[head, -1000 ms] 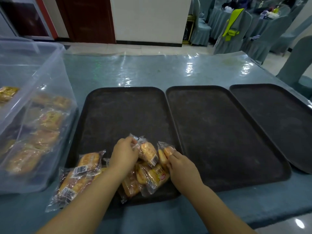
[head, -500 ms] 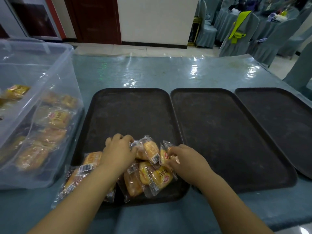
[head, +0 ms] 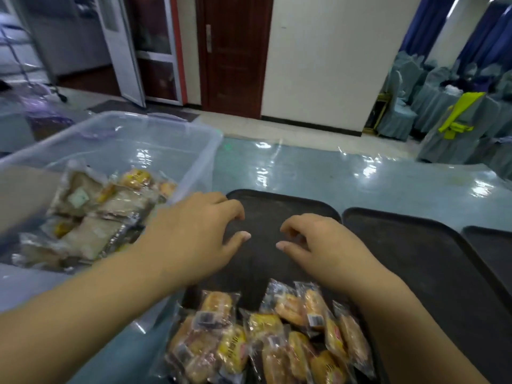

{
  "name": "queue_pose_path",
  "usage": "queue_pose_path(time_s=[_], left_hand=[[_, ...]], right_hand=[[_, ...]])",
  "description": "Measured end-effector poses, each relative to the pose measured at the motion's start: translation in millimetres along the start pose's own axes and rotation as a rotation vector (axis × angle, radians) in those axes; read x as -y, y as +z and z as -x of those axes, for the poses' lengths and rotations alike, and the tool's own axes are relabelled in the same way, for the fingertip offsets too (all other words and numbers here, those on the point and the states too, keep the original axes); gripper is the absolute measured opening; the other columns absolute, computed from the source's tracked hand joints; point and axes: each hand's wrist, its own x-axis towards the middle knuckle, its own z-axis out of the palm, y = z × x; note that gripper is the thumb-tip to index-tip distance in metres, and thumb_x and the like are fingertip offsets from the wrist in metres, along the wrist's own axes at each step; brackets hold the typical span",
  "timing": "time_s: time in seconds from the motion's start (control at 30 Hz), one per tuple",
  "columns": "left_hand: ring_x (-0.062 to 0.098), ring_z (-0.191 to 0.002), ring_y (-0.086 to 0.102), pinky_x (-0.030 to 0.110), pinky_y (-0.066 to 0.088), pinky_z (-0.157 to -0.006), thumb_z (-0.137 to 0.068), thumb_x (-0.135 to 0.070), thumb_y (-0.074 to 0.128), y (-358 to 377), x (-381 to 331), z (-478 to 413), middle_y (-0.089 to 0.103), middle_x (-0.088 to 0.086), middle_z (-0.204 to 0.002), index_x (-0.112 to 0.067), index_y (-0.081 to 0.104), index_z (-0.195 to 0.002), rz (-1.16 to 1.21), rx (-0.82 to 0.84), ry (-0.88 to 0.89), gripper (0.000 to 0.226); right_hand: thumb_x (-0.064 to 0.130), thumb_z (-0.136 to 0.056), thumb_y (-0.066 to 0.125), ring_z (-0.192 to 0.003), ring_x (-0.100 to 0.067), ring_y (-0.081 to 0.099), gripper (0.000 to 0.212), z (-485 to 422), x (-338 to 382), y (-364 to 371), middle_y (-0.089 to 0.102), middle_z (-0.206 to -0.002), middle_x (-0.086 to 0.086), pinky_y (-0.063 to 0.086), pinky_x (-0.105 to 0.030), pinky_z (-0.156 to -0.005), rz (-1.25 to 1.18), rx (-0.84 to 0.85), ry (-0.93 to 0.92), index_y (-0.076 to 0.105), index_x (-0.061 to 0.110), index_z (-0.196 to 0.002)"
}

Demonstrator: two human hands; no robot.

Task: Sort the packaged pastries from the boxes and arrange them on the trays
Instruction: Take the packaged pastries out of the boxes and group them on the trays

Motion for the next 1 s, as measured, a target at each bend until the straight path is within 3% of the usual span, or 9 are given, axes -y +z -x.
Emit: queue_pose_path(time_s=[0.23, 0.33, 0.47, 0.57, 0.77, 0.93, 1.0], left_hand=[[0.015, -0.103, 0.057, 0.033, 0.049, -0.08, -0.085, -0.053, 0.048, -51, 105, 0, 0.059, -0.013, -0.108, -0.035, 0.058, -0.111, -0.11, -0.008, 0.006, 0.033], [0.013, -0.105, 0.055, 0.034, 0.049, -0.083, -0.084, -0.054, 0.045, -59, 165, -1, 0.057, -0.015, -0.109, -0.035, 0.056, -0.112, -0.144, 0.056, -0.026, 0.035], [0.014, -0.102, 0.056, 0.029, 0.045, -0.074, -0.087, -0.053, 0.044, -57, 237, -4, 0.056, -0.013, -0.11, -0.035, 0.054, -0.112, -0.215, 0.146, -0.061, 0.033], [0.012, -0.099, 0.055, 0.028, 0.039, -0.068, -0.089, -0.052, 0.044, -49, 273, -9, 0.055, -0.013, -0.111, -0.036, 0.053, -0.113, -0.259, 0.248, -0.063, 0.03], [0.018, -0.099, 0.056, 0.029, 0.044, -0.075, -0.091, -0.047, 0.046, -13, 314, -35, 0.056, -0.006, -0.111, -0.028, 0.055, -0.111, -0.277, 0.391, -0.05, 0.029], [0.024, -0.102, 0.057, 0.03, 0.042, -0.073, -0.093, -0.032, 0.048, 22, 332, -70, 0.055, 0.001, -0.115, -0.023, 0.053, -0.114, -0.275, 0.517, -0.051, 0.024], [0.025, -0.103, 0.057, 0.032, 0.044, -0.075, -0.092, -0.024, 0.048, 35, 342, -85, 0.056, 0.003, -0.114, -0.022, 0.052, -0.115, -0.311, 0.541, -0.043, 0.023]], right_hand=[[0.046, -0.091, 0.052, -0.096, -0.013, 0.055, 0.03, -79, 81, -21, 0.059, -0.103, 0.009, 0.049, -0.035, -0.083, 0.072, -0.069, -0.092, 0.057, 0.028, -0.114], [0.045, -0.092, 0.052, -0.097, -0.011, 0.055, 0.03, -112, 118, -19, 0.059, -0.106, 0.011, 0.05, -0.034, -0.083, 0.078, -0.071, -0.093, 0.056, 0.029, -0.116], [0.047, -0.092, 0.05, -0.095, -0.009, 0.054, 0.032, -154, 163, -7, 0.058, -0.111, 0.011, 0.05, -0.032, -0.08, 0.127, -0.029, -0.104, 0.053, 0.031, -0.12], [0.048, -0.092, 0.051, -0.098, -0.011, 0.055, 0.035, -183, 189, 10, 0.058, -0.114, 0.009, 0.052, -0.034, -0.082, 0.159, 0.035, -0.11, 0.052, 0.03, -0.122], [0.042, -0.093, 0.052, -0.104, -0.021, 0.053, 0.036, -232, 209, 47, 0.057, -0.117, 0.0, 0.047, -0.034, -0.079, 0.294, 0.318, -0.037, 0.049, 0.025, -0.125], [0.037, -0.094, 0.052, -0.098, -0.025, 0.056, 0.034, -272, 202, 70, 0.059, -0.111, -0.006, 0.047, -0.035, -0.074, 0.417, 0.466, 0.038, 0.054, 0.015, -0.12], [0.035, -0.094, 0.052, -0.088, -0.024, 0.055, 0.029, -288, 196, 79, 0.059, -0.1, -0.005, 0.046, -0.034, -0.068, 0.453, 0.484, 0.054, 0.057, 0.012, -0.111]])
